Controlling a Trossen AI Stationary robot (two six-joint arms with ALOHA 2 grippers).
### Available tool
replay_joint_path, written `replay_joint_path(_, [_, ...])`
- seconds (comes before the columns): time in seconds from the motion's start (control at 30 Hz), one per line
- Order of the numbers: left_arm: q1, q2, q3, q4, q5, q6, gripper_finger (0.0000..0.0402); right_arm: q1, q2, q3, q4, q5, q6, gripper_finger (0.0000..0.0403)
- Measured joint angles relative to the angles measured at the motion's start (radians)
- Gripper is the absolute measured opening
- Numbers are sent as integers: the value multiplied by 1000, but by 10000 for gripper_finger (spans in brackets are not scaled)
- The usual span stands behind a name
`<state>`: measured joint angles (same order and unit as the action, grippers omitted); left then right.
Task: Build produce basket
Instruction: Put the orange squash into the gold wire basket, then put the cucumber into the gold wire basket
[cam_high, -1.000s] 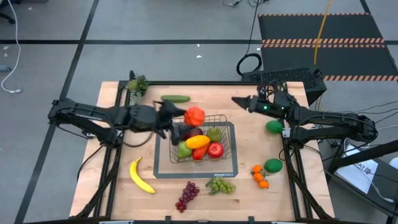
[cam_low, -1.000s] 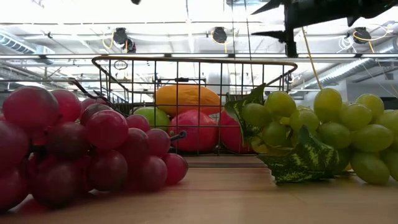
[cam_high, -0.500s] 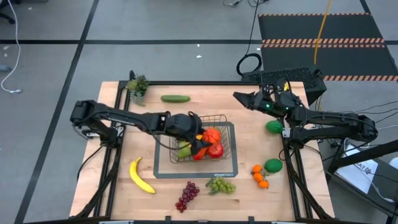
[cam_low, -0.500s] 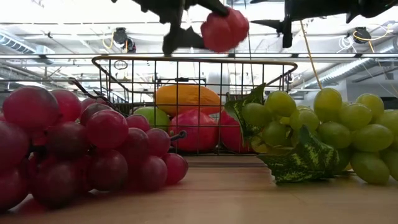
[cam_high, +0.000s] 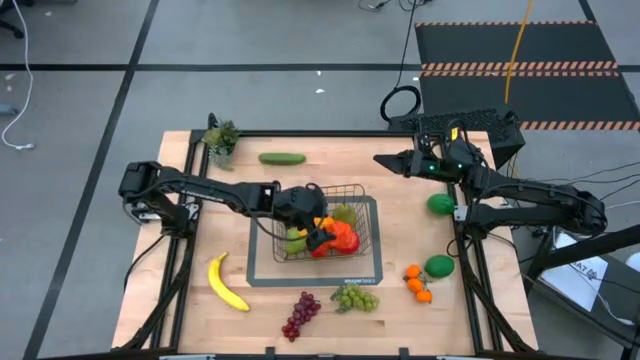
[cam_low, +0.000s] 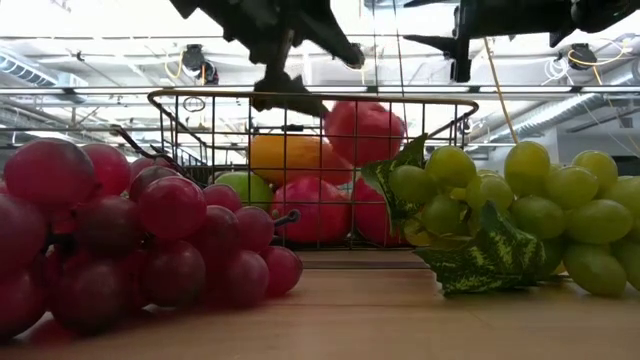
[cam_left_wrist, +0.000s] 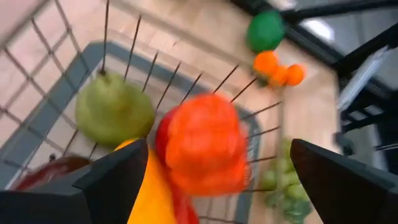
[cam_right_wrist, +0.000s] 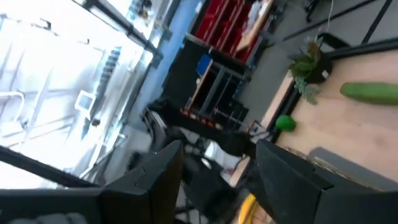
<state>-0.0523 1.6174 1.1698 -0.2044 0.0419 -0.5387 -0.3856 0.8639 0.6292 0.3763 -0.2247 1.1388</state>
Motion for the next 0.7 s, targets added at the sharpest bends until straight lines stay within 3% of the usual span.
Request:
replay_joint_path(0.13, [1, -48, 51, -123, 3, 15, 379, -30, 0, 0, -22, -68, -49, 201])
replay_joint_path(0.33, [65, -80, 227, -407, -56, 95, 358, -66, 0, 0, -53, -122, -77, 201])
replay_joint_path(0.43, [124, -81, 298, -565, -103, 253, 341, -81, 1, 0, -67, -122, -78, 201])
replay_joint_path(0.7, [345, -81, 325, -648, -107, 780, 273, -143, 1, 0, -93, -100, -38, 201])
